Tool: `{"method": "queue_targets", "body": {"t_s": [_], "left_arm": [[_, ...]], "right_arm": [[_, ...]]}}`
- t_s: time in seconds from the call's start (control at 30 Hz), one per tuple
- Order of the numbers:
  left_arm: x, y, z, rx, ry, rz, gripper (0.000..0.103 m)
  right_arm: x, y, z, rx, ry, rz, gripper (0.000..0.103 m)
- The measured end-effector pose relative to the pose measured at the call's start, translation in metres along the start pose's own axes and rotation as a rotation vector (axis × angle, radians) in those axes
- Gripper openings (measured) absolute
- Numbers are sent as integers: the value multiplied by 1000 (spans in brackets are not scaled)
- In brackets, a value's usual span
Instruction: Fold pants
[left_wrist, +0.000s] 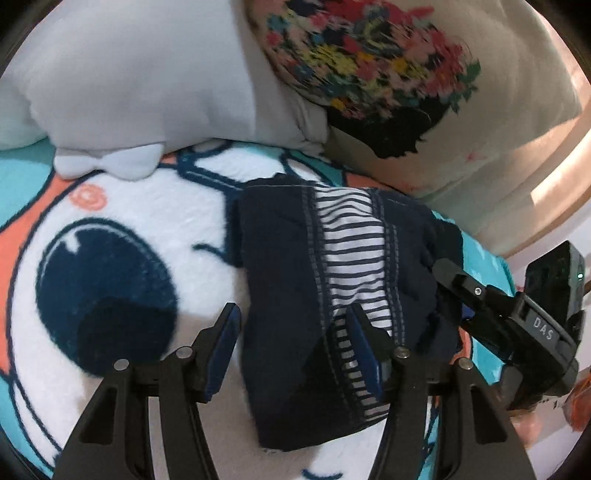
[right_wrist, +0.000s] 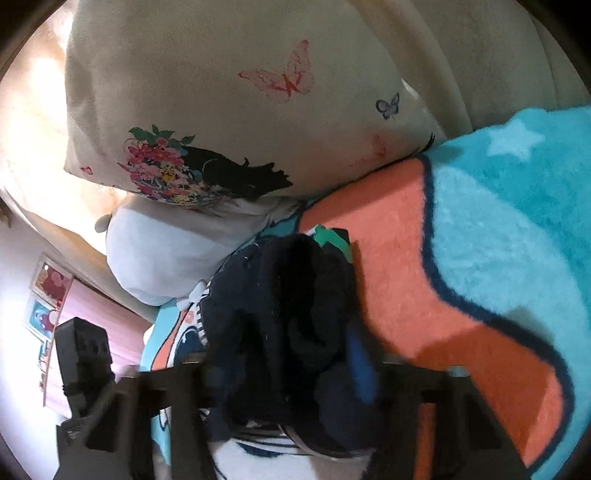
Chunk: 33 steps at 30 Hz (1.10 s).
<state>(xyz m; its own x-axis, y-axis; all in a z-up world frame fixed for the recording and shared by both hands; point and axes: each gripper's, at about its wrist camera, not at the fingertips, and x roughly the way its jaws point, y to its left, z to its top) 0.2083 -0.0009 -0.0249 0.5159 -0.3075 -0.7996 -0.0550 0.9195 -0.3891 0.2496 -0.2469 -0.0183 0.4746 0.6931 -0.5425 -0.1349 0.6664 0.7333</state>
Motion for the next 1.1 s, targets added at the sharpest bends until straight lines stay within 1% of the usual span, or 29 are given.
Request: {"method": "queue_targets", "body": {"t_s": [0.03, 0.07, 0.17, 0.2, 0.27, 0.3, 0.37, 0.4, 0.47, 0.5, 0.53, 0.6, 0.63, 0.7, 0.73, 0.8, 0.9, 0.97, 1.03, 1.1], "left_arm": [[0, -3, 1, 8, -3, 1, 56], [-1, -7, 2, 19, -7, 9, 56], [0, -14, 3, 36, -19, 46, 56], [0, -14, 2, 37, -17, 53, 56], [-3, -14, -1, 34, -12, 66, 56], [-7, -14, -4, 34, -14, 80, 56], [-18, -15, -9, 39, -33, 106, 57], [-26, -15, -14, 43, -49, 121, 57], [-38, -17, -22, 50, -76, 153, 57], [-41, -18, -25, 50, -84, 159, 57], [-46, -18, -30, 47, -93, 159, 57], [-57, -19, -38, 42, -109, 147, 57], [-61, -20, -42, 41, -119, 146, 58], [-72, -22, -50, 38, -148, 148, 58], [-74, -24, -53, 36, -159, 154, 59], [-80, -26, -60, 33, -188, 173, 59], [-89, -29, -69, 43, -219, 197, 59], [-96, -32, -75, 60, -244, 215, 59], [-100, -36, -79, 73, -260, 227, 60], [-106, -40, -83, 84, -280, 238, 65]], "right_arm": [[-5, -1, 1, 11, -7, 7, 35], [-10, -1, 0, 16, -13, 9, 34], [-23, -1, -4, 26, -43, -2, 34], [-25, 0, -5, 19, -47, -17, 35], [-27, 1, -8, -1, -47, -79, 36], [-29, 2, -8, -3, -52, -93, 39], [-40, 10, -9, -19, -100, -116, 40], [-47, 17, -9, -42, -135, -111, 41], [-55, 31, -7, -80, -166, -77, 46], [-55, 39, -6, -104, -169, -56, 51], [-51, 44, -5, -121, -160, -43, 54], [-35, 48, -2, -143, -114, -31, 55], [-26, 45, -1, -139, -92, -34, 59], [0, 30, 2, -97, -22, -96, 62], [10, 19, 1, -60, 15, -151, 62], [2, 7, -2, -20, -26, -117, 62], [-21, 3, -11, 11, -82, -127, 62], [-41, 5, -23, 19, -128, -141, 63], [-55, 8, -33, 15, -162, -155, 65], [-70, 13, -45, 9, -191, -170, 67]]}}
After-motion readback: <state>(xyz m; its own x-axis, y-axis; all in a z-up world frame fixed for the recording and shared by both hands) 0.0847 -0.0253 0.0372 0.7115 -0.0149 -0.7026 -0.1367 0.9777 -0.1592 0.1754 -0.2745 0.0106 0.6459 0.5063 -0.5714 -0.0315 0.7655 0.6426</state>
